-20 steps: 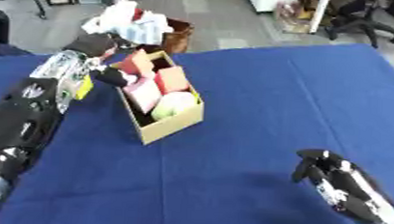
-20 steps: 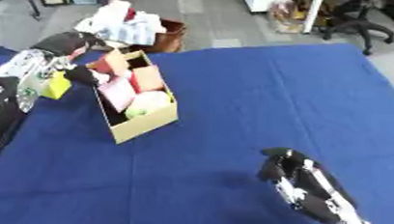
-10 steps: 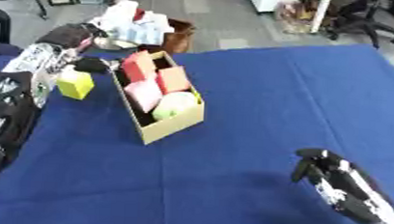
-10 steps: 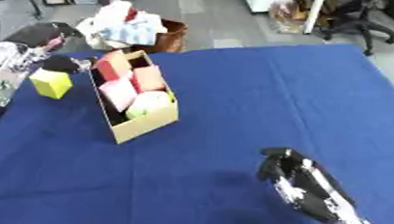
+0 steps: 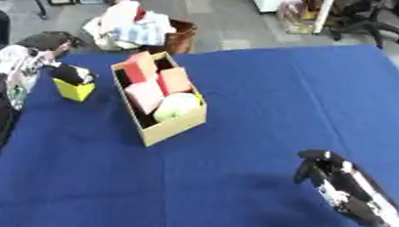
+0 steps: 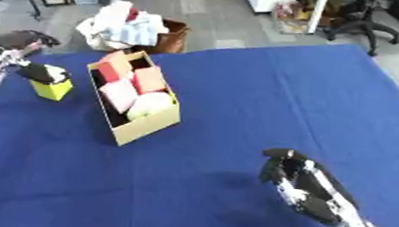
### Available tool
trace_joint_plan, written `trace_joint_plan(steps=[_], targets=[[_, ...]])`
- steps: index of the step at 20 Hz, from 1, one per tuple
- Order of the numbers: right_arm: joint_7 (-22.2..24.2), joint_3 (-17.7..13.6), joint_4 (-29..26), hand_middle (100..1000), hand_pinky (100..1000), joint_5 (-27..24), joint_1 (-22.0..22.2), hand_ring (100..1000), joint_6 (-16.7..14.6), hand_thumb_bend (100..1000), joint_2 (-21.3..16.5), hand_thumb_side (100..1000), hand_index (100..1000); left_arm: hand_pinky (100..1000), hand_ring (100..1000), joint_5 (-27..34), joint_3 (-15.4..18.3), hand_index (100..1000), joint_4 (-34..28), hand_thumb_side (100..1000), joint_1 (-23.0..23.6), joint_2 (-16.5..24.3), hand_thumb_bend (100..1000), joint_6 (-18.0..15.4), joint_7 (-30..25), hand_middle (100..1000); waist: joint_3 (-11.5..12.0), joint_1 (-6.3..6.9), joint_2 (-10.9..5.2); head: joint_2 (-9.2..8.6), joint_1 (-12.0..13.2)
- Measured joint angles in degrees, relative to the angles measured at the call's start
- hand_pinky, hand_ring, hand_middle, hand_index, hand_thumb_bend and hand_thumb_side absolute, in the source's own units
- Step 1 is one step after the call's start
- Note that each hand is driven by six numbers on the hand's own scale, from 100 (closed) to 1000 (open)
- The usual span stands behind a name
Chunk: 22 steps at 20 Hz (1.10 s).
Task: Pick up objects on the table and place them in the box.
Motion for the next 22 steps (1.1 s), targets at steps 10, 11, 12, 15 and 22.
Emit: trace_joint_plan(steps=[10, 11, 12, 15, 22], targets=[[0.0, 0.0, 0.0, 537, 568, 0.0, 0.0, 577, 0.0, 100, 0.0, 430, 781, 837, 783, 0.4, 1.1, 943, 5.5, 707, 0.6, -1.5, 358, 6.9, 5.5, 841, 0.0, 0.00, 0.00, 0.00, 0.0], [0.0, 0.0, 0.0, 537, 568, 0.0, 0.0, 577, 0.0, 100, 0.0, 430, 781, 833, 780, 0.5, 1.1, 941, 5.9, 713, 0.6, -1.7, 356, 7.2, 5.7, 837, 0.0, 0.00, 0.00, 0.00, 0.0], [0.0, 0.0, 0.0, 537, 568, 0.0, 0.0, 577, 0.0, 100, 0.0, 430, 781, 833, 779, 0.7, 1.1, 941, 6.1, 714, 0.7, -1.9, 356, 7.4, 5.9, 837, 0.0, 0.00, 0.00, 0.00, 0.0], [0.0, 0.0, 0.0, 537, 568, 0.0, 0.0, 577, 0.0, 100, 0.0, 430, 781, 828, 774, 1.1, 1.1, 940, 6.7, 744, 1.0, -2.3, 357, 8.0, 6.5, 831, -0.1, 0.00, 0.00, 0.00, 0.0], [0.0, 0.0, 0.0, 537, 568, 0.0, 0.0, 577, 0.0, 100, 0.0, 431, 781, 818, 763, 2.1, 1.2, 938, 7.3, 806, 1.5, -2.3, 312, 9.8, 9.2, 830, -0.1, 0.00, 0.00, 0.00, 0.0]])
